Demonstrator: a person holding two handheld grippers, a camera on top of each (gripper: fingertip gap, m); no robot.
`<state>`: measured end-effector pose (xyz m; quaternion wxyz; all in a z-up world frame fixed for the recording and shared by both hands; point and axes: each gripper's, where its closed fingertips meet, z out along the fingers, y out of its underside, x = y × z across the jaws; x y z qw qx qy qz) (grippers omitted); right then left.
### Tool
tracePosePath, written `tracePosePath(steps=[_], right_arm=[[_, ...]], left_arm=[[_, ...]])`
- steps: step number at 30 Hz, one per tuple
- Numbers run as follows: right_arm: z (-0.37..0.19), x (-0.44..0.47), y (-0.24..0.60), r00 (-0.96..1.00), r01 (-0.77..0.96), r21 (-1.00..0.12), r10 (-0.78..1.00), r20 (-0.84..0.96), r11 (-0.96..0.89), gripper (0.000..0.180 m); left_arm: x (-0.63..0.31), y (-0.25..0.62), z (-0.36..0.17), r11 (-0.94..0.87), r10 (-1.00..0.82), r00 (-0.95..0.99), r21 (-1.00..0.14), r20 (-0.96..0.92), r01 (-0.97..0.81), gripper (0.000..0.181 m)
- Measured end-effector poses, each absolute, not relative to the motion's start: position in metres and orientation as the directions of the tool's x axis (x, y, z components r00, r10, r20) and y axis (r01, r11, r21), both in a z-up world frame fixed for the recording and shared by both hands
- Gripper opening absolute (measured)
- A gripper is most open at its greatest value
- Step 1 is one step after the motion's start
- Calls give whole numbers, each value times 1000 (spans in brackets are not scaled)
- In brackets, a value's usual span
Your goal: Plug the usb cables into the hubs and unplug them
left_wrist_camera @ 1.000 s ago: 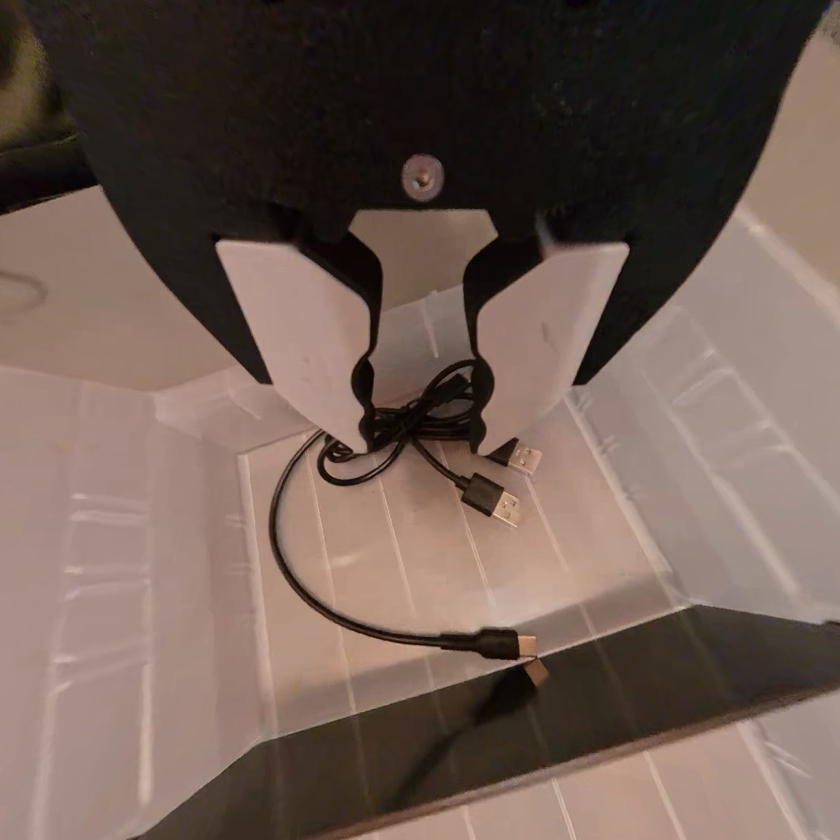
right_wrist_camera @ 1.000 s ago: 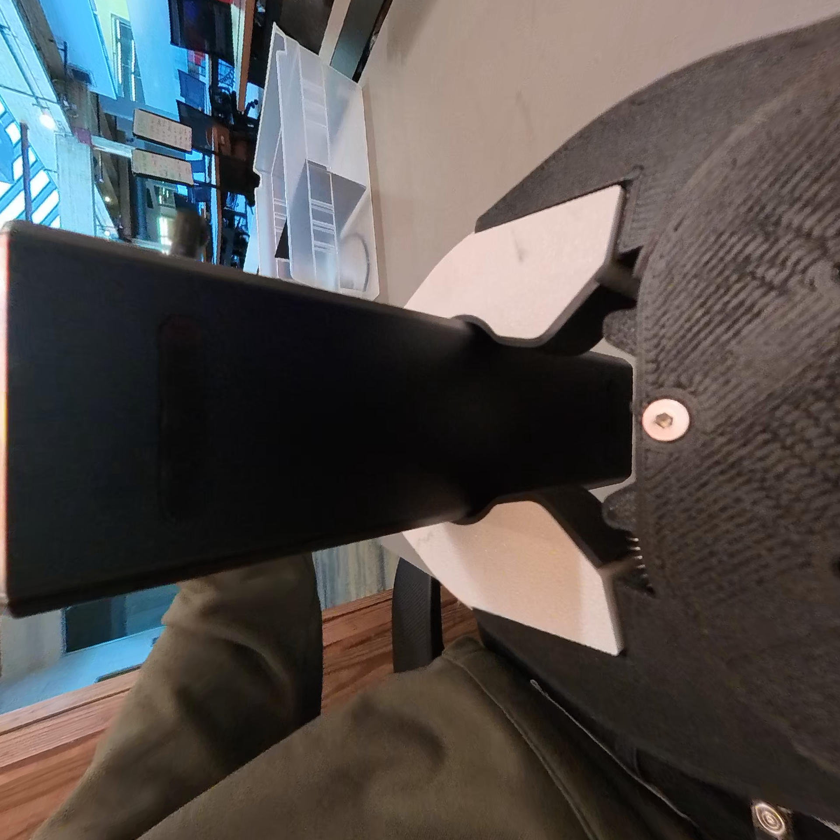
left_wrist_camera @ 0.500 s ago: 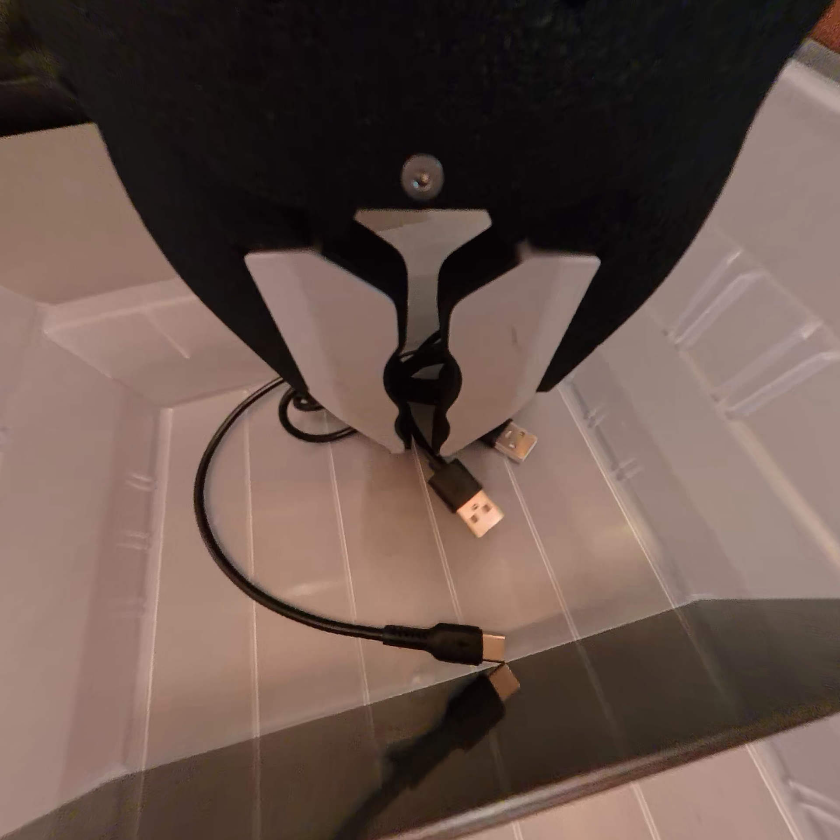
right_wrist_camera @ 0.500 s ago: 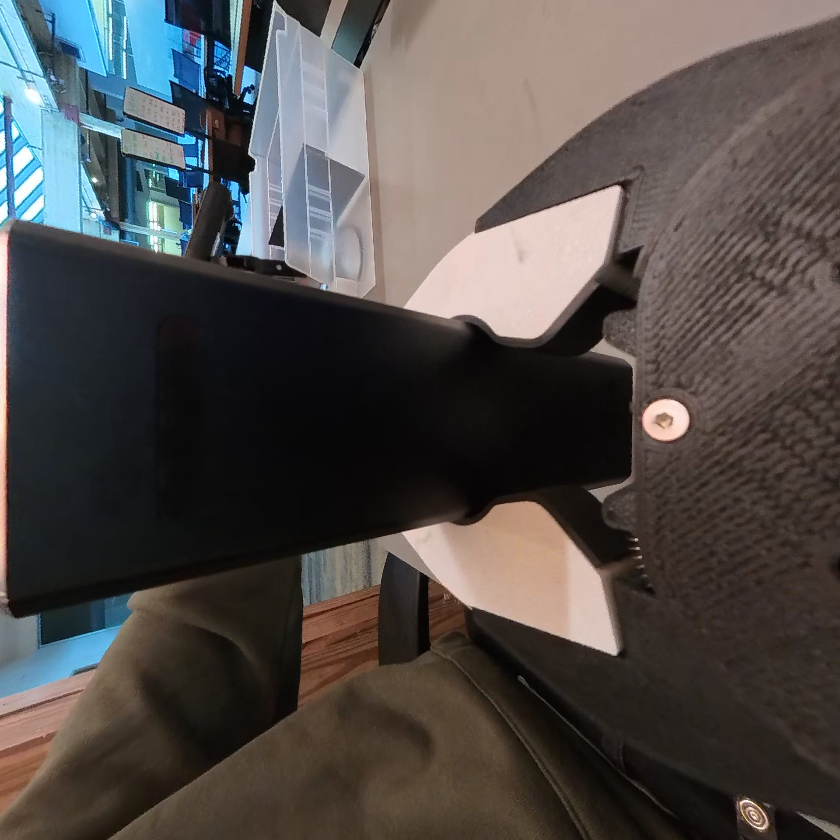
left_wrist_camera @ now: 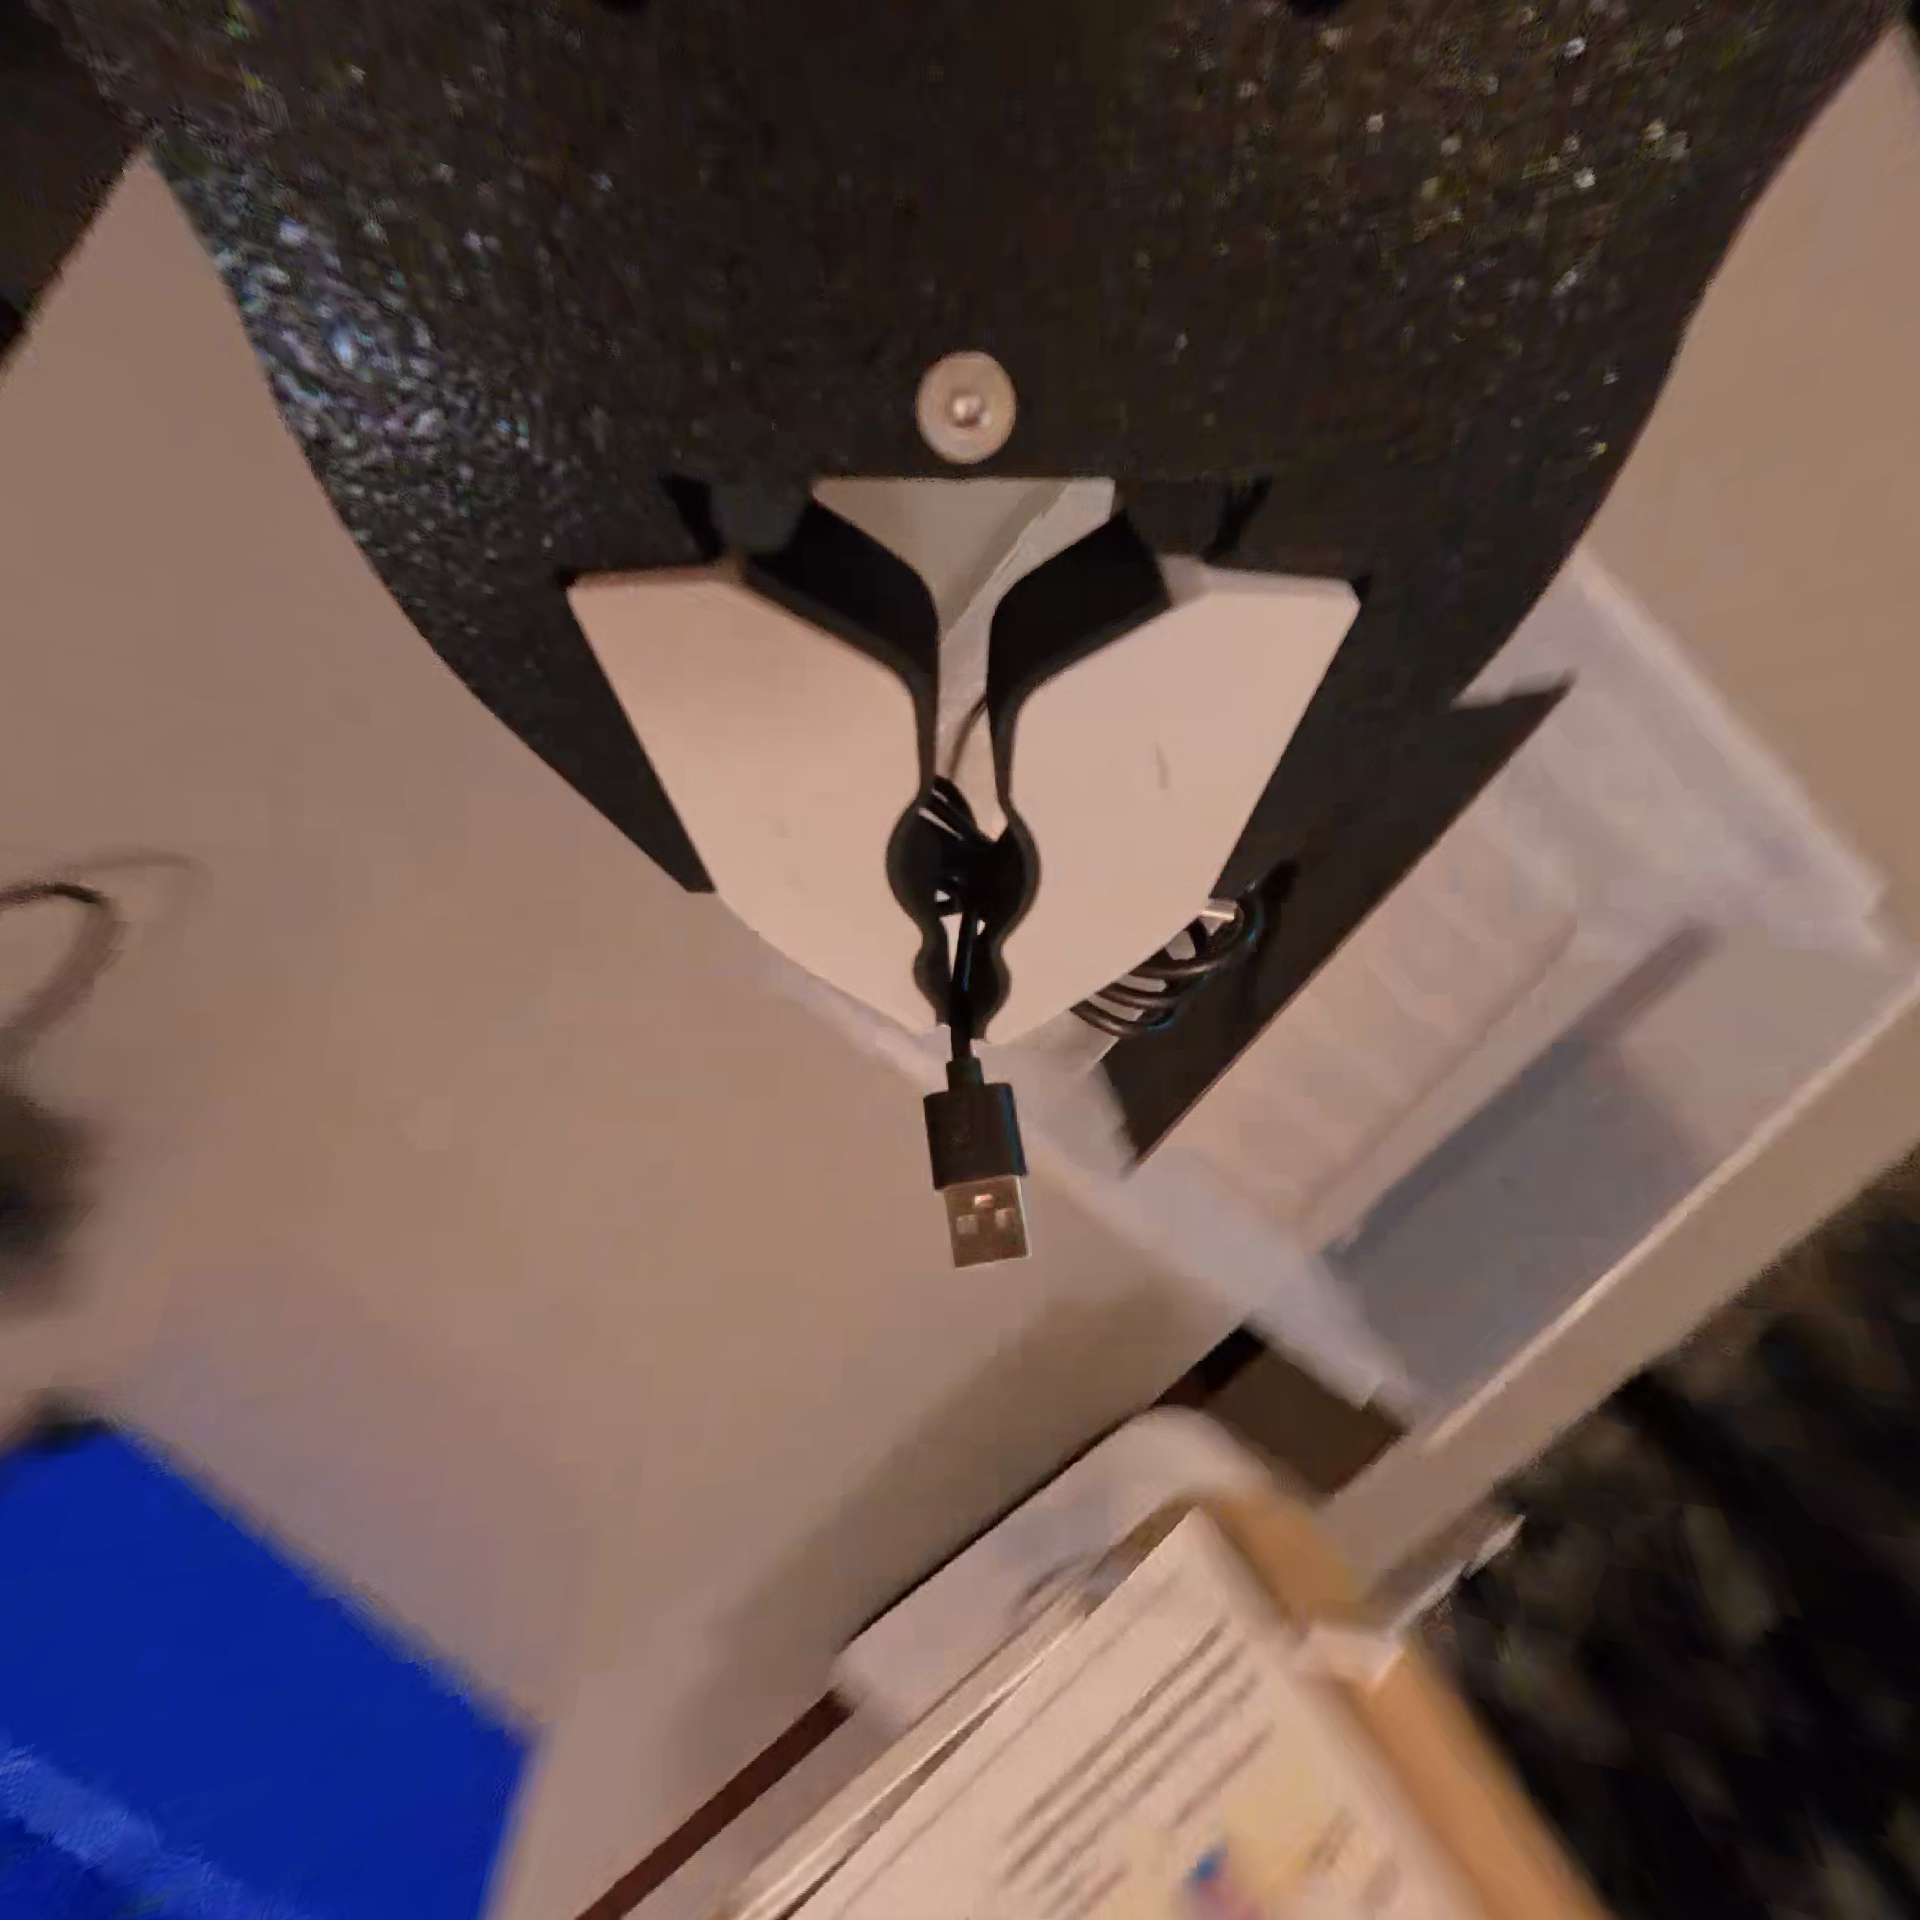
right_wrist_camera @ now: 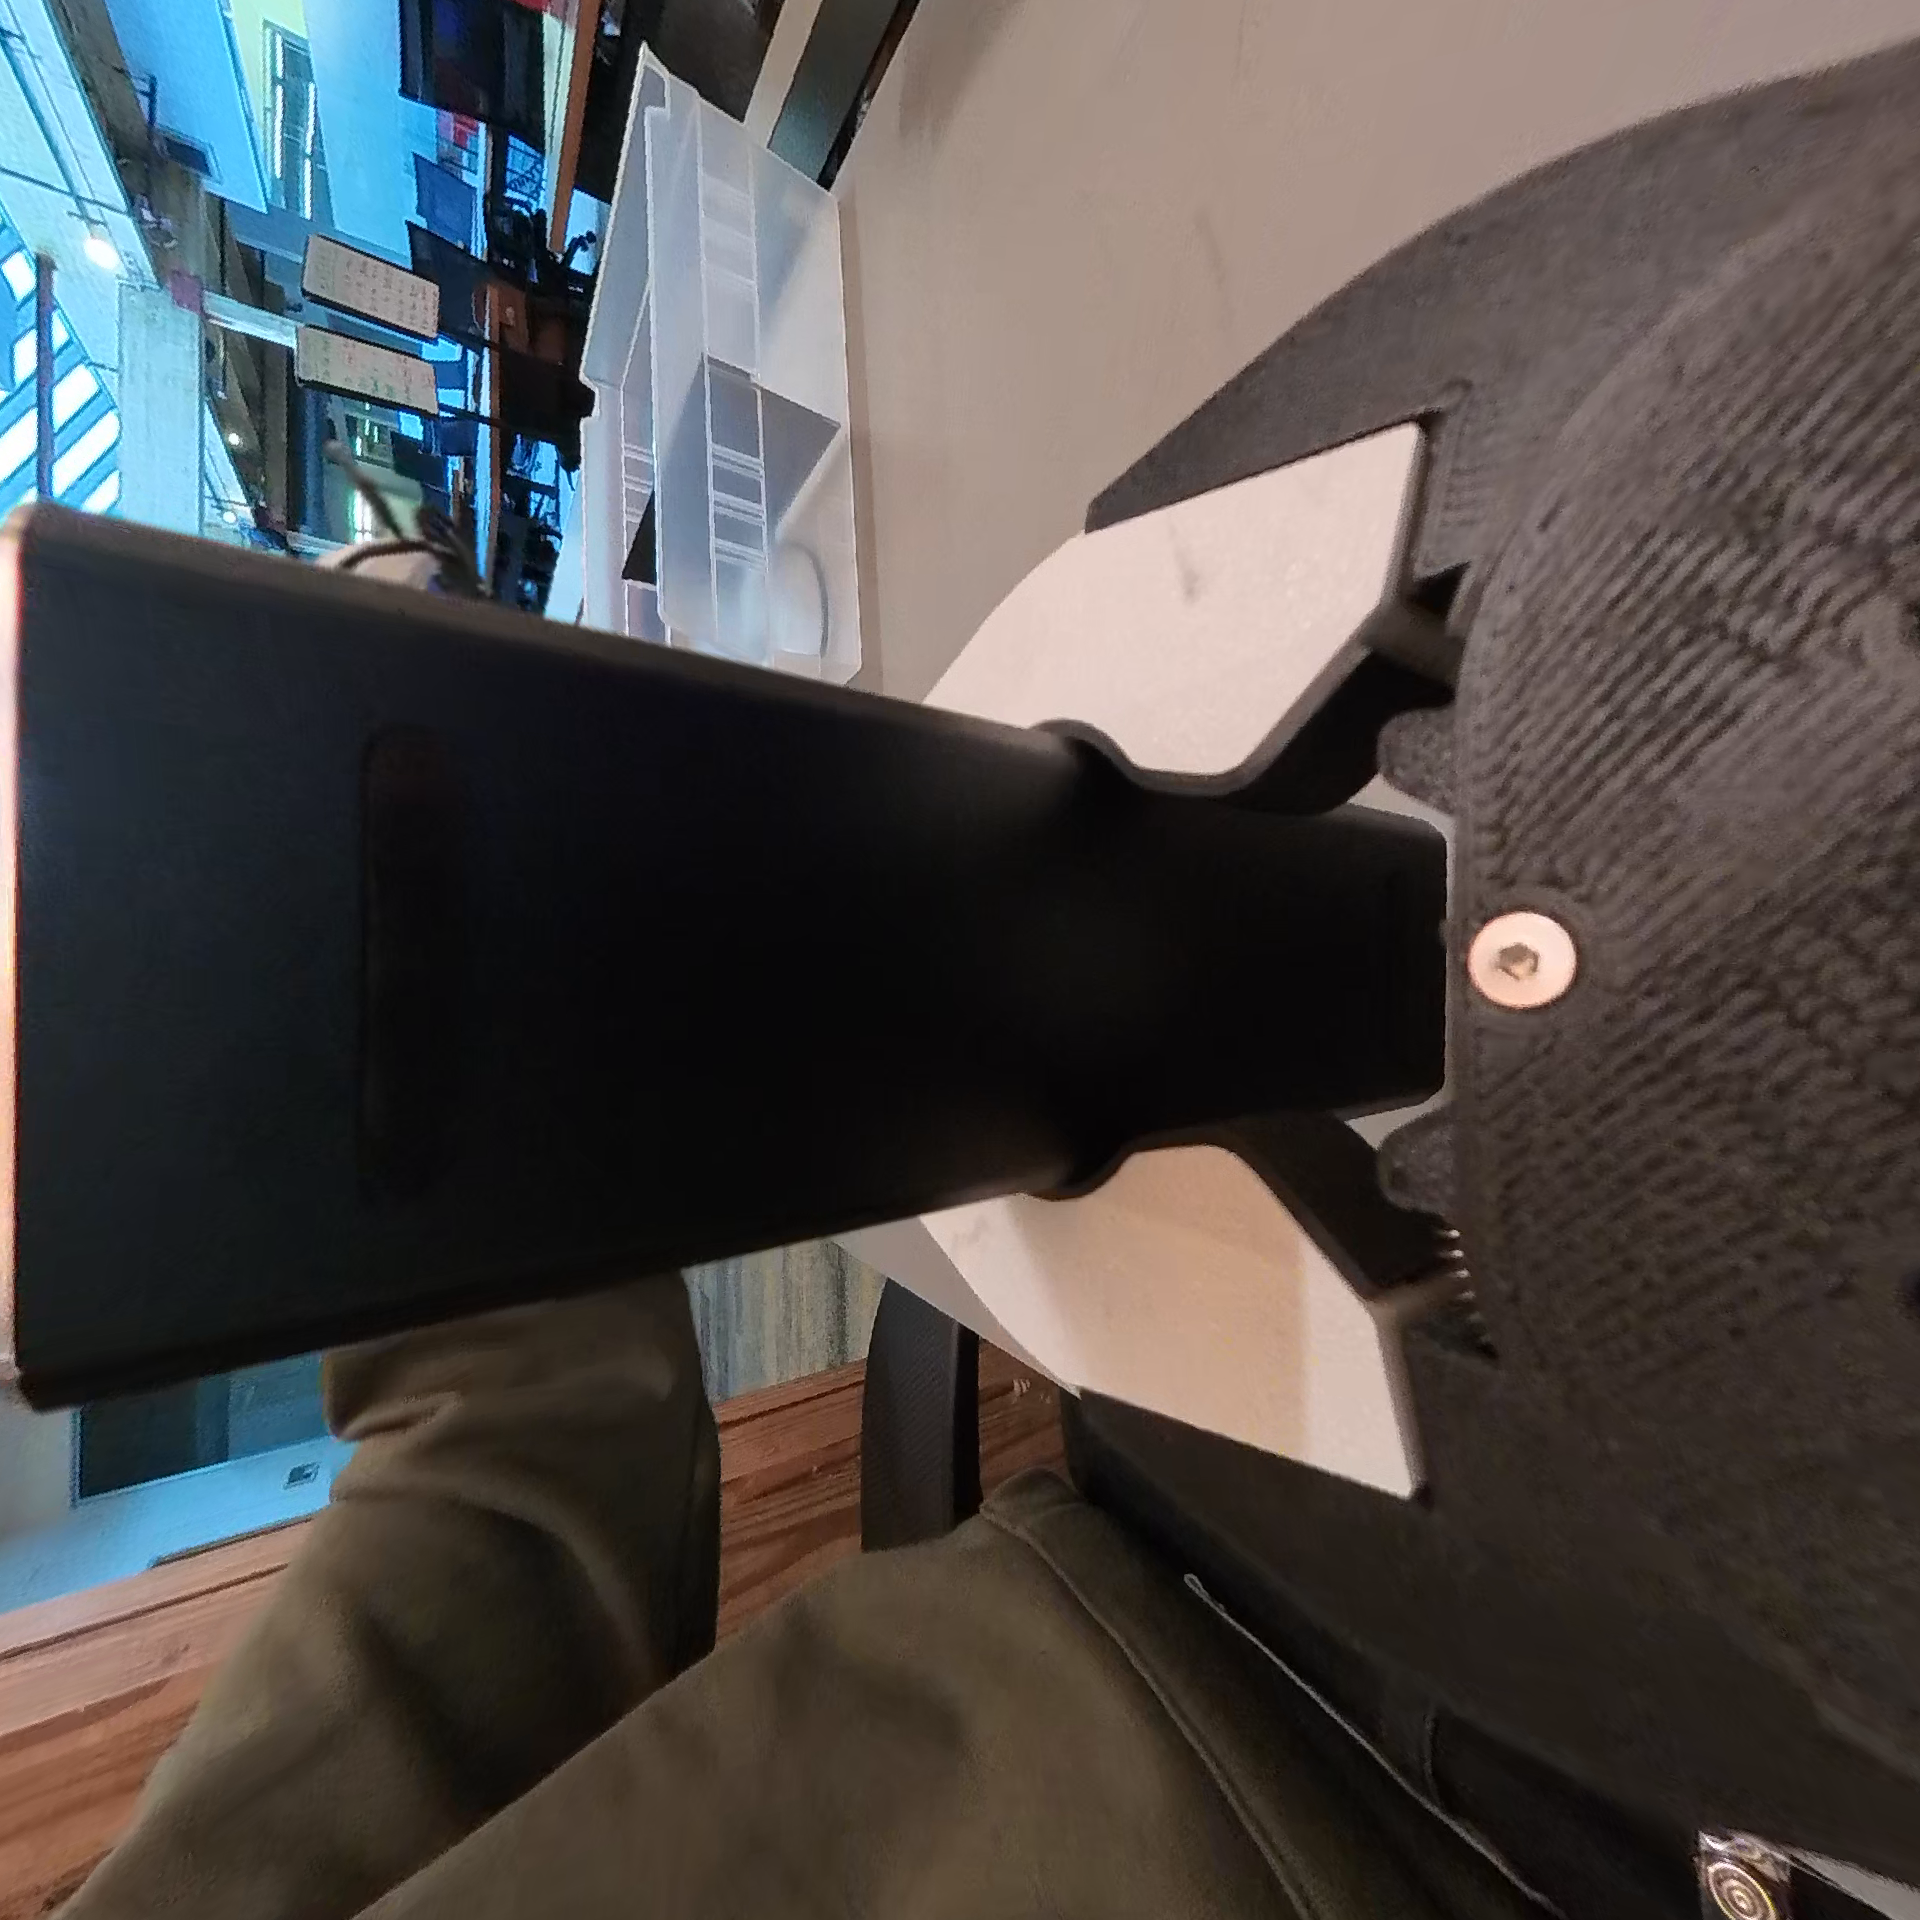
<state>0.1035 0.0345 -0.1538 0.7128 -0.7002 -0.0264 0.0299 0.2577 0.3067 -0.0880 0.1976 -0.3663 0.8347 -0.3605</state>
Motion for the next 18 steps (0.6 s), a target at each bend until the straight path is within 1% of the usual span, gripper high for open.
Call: tracePosePath(steps=[1,3,5,7,8,12,13,14,15,16,17,18], right_arm=[[-153,103,34,997,-5,-1000,79,-4,20,72],[-153,104,34,997,-5,-1000,74,-3,26,72],[-152,103,33,997,5,-999,72,8,32,72],[-152,102,33,997,20,-999,71,22,33,72],[-152,101,33,997,27,-999,73,30,31,72],[-151,99,32,996,44,-998,70,47,44,72],[-150,99,31,996,44,-998,69,47,52,72],[-149,99,30,996,43,-997,69,47,59,76],[-149,99,29,996,41,-997,71,45,63,76],[-149,99,29,997,40,-997,70,44,66,72],[-148,100,29,997,39,-997,68,44,67,76],[-148,100,29,997,38,-997,69,43,67,76]], left_arm=[[247,289,-76,477,-696,-716,-780,-54,-405,2],[223,253,-56,464,-566,-824,-840,-37,-280,2],[194,221,-45,449,-400,-914,-884,-69,-130,2],[167,195,-44,440,-256,-953,-897,-165,37,2],[157,186,-49,445,-210,-961,-892,-182,72,2],[133,154,-72,469,-125,-968,-873,-216,134,2],[131,149,-80,496,-120,-969,-858,-216,130,2],[131,145,-88,529,-118,-967,-838,-226,132,2],[131,141,-96,568,-108,-966,-812,-236,135,2],[131,138,-104,599,-103,-966,-790,-237,130,2],[136,136,-111,630,-131,-963,-770,-235,103,2],[147,136,-119,663,-202,-950,-747,-240,47,2]])
